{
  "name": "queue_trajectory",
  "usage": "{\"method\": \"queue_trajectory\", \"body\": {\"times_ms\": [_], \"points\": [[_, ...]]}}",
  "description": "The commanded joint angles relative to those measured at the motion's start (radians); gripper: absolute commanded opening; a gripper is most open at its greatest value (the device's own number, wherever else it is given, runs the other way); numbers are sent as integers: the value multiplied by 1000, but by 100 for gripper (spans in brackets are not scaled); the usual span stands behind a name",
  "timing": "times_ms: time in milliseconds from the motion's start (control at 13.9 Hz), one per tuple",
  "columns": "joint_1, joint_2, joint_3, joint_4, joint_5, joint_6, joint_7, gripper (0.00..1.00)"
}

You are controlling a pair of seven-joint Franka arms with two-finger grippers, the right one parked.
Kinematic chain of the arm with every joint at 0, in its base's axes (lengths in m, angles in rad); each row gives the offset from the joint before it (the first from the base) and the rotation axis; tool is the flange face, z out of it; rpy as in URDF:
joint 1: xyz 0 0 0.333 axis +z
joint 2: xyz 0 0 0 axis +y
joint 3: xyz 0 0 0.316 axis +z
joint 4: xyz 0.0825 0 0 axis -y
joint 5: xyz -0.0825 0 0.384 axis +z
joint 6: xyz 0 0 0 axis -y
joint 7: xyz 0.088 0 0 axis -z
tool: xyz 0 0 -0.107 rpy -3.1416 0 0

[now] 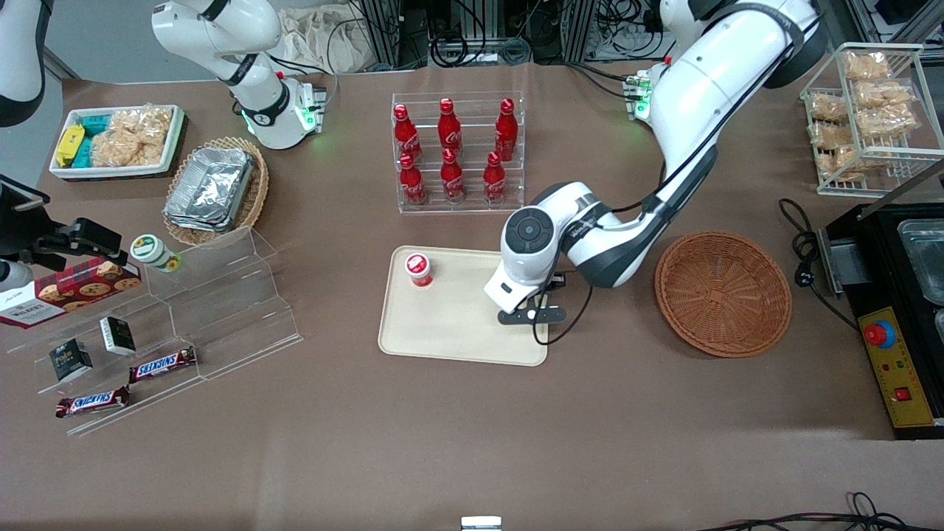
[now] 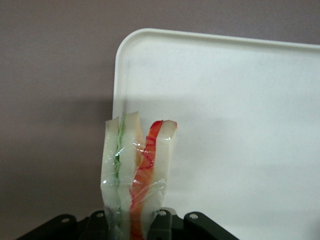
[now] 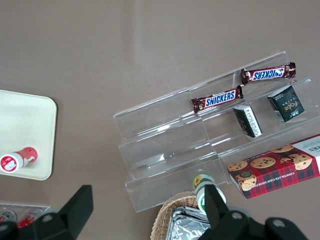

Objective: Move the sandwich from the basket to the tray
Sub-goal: 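Carry the sandwich with the left gripper over the cream tray, then lower the sandwich onto the tray and open the left gripper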

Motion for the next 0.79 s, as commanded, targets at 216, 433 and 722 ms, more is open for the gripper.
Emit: {"method": "queue_trajectory", "body": {"times_ms": [216,433,722], "points": [[-29,71,9,88,52,17,-35,100],[-32,48,14,108,53,19,-124,100],[3,-111,12,108,35,-113,-190,100]]}}
